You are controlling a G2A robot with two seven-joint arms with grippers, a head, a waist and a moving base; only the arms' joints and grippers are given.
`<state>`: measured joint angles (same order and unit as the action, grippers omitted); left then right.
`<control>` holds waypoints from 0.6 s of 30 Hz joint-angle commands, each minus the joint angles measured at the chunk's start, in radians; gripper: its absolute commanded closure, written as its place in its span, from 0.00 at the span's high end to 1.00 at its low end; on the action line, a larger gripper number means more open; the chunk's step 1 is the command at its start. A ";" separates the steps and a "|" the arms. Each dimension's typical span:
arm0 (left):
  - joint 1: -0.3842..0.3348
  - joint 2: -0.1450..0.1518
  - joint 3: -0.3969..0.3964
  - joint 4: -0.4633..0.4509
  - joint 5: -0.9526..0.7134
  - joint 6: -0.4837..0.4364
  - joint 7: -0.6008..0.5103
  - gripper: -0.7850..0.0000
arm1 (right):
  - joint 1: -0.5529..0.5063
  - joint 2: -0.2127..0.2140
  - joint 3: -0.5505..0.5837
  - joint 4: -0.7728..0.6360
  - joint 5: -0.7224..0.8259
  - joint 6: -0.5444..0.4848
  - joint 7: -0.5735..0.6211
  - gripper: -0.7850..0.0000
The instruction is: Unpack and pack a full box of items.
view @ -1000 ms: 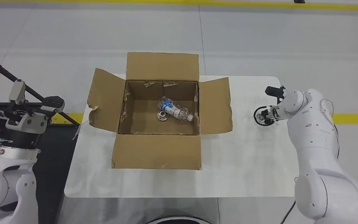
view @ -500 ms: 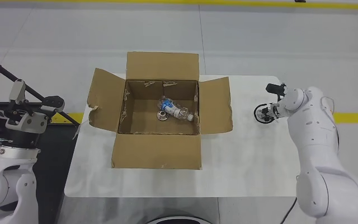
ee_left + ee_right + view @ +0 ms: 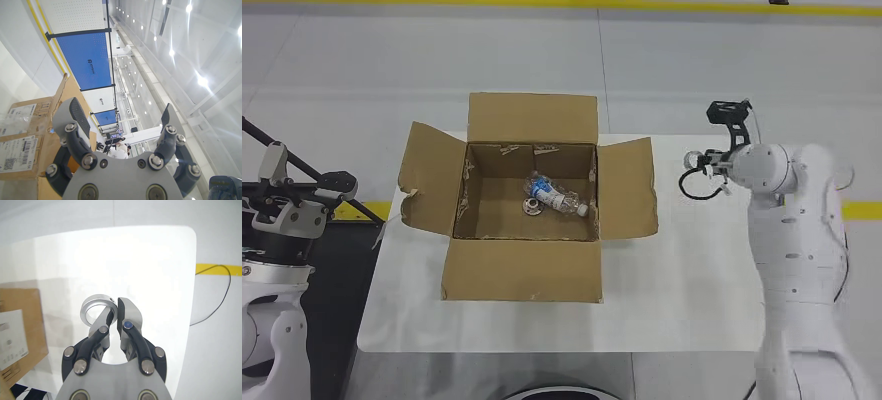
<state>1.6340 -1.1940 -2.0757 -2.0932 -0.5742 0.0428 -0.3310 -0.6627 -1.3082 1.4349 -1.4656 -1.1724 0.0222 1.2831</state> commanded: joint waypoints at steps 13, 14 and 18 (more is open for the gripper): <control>0.000 0.000 0.000 0.000 0.000 0.000 0.000 1.00 | 0.005 -0.041 -0.364 -0.371 0.001 0.032 -0.014 0.00; 0.000 0.000 0.000 0.000 0.000 0.000 0.000 1.00 | 0.031 -0.049 -0.405 -0.339 0.017 0.030 -0.015 0.00; 0.000 0.000 0.000 0.000 0.000 0.000 0.000 1.00 | 0.133 -0.088 -0.550 -0.194 0.063 0.034 -0.034 0.00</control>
<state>1.6340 -1.1940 -2.0757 -2.0932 -0.5742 0.0428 -0.3310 -0.5540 -1.3868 0.9247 -1.6987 -1.1247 0.0571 1.2539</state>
